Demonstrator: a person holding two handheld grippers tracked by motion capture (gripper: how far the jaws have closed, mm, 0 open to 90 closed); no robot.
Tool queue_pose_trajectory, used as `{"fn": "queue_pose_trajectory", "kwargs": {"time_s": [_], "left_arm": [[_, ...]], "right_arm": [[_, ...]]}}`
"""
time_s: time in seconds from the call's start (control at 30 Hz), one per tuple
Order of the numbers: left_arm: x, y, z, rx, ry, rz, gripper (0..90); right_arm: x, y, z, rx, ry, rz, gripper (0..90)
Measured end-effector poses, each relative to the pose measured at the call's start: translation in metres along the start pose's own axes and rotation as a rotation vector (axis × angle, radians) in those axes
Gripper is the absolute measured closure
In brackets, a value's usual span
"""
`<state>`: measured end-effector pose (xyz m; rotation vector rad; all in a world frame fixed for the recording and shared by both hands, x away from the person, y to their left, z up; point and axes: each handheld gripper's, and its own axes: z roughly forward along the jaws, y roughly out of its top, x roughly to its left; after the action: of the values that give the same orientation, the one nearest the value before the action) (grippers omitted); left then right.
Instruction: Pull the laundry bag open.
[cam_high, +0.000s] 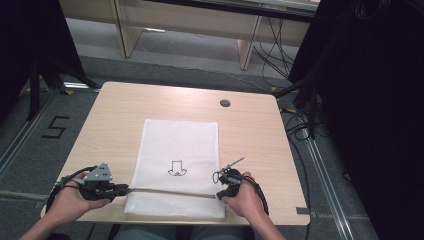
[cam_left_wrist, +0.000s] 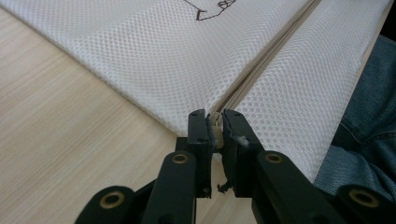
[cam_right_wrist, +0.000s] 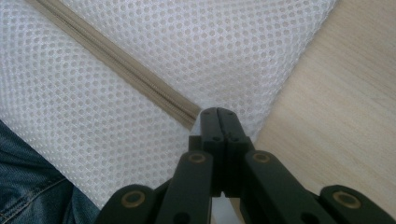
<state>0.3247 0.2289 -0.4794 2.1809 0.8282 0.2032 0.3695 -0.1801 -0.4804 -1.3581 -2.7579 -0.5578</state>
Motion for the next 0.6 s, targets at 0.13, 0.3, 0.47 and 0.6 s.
{"fn": "queue_pose_trajectory", "kwargs": {"time_s": [0.13, 0.3, 0.47, 0.6], "left_arm": [[0.0014, -0.0012, -0.0007, 0.011, 0.002, -0.002, 81.5], [0.0031, -0.0015, 0.0004, 0.040, 0.025, 0.018, 81.5], [0.0019, -0.0022, 0.0027, 0.069, 0.041, 0.009, 81.5], [0.0023, -0.0027, 0.0030, 0.078, 0.043, 0.009, 81.5]], "right_arm": [[0.0005, 0.0000, -0.0003, 0.008, 0.000, 0.013, 90.0], [0.0003, 0.0000, -0.0002, 0.001, 0.000, 0.002, 90.0], [0.0006, 0.0000, -0.0003, 0.008, 0.000, 0.012, 90.0], [0.0003, -0.0001, -0.0001, 0.000, -0.001, 0.004, 90.0]]}}
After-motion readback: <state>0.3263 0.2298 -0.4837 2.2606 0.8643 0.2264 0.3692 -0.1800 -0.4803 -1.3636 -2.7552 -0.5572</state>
